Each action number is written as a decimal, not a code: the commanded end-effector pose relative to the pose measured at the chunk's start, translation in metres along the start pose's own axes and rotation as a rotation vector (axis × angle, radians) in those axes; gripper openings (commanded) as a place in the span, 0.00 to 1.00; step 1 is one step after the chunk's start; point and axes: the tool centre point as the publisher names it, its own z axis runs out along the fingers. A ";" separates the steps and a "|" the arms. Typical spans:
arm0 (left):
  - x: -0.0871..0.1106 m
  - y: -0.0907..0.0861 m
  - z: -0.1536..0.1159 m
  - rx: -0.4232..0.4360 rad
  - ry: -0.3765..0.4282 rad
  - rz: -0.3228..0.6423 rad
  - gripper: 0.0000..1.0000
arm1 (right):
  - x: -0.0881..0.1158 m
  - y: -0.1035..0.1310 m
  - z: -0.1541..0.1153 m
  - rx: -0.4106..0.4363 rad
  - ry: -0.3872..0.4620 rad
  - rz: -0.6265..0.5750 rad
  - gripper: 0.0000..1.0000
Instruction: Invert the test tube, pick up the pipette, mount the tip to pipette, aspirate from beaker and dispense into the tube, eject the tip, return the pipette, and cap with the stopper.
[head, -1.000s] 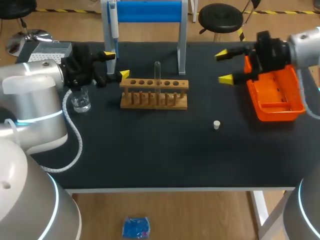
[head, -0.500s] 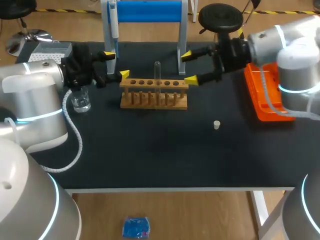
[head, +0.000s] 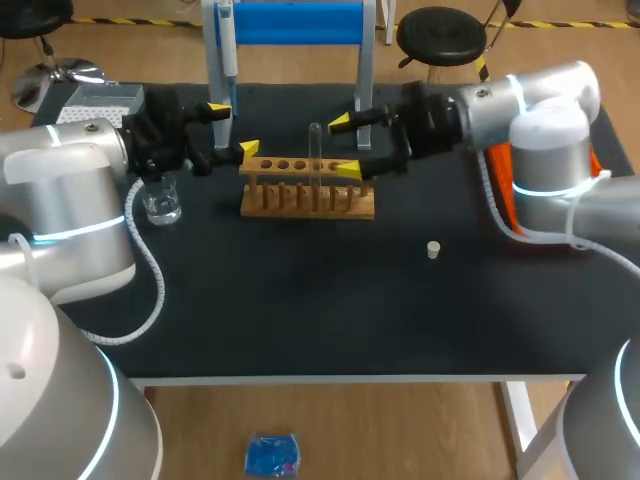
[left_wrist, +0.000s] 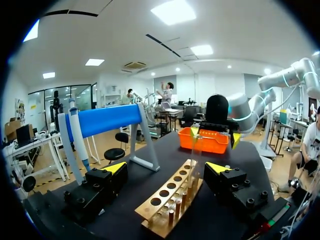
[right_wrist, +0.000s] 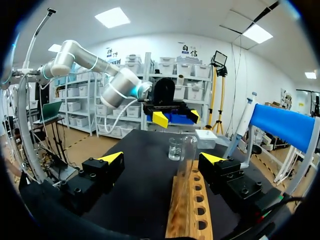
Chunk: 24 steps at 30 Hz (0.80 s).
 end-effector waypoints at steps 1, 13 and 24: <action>0.001 0.000 0.000 0.002 -0.005 0.001 1.00 | -0.011 -0.008 0.014 -0.030 0.008 0.012 1.00; 0.001 0.000 0.000 0.002 -0.005 0.001 1.00 | -0.028 -0.011 0.025 -0.168 0.019 0.082 1.00; 0.001 0.000 0.000 0.002 -0.005 0.001 1.00 | -0.029 -0.010 0.030 -0.174 0.026 0.079 1.00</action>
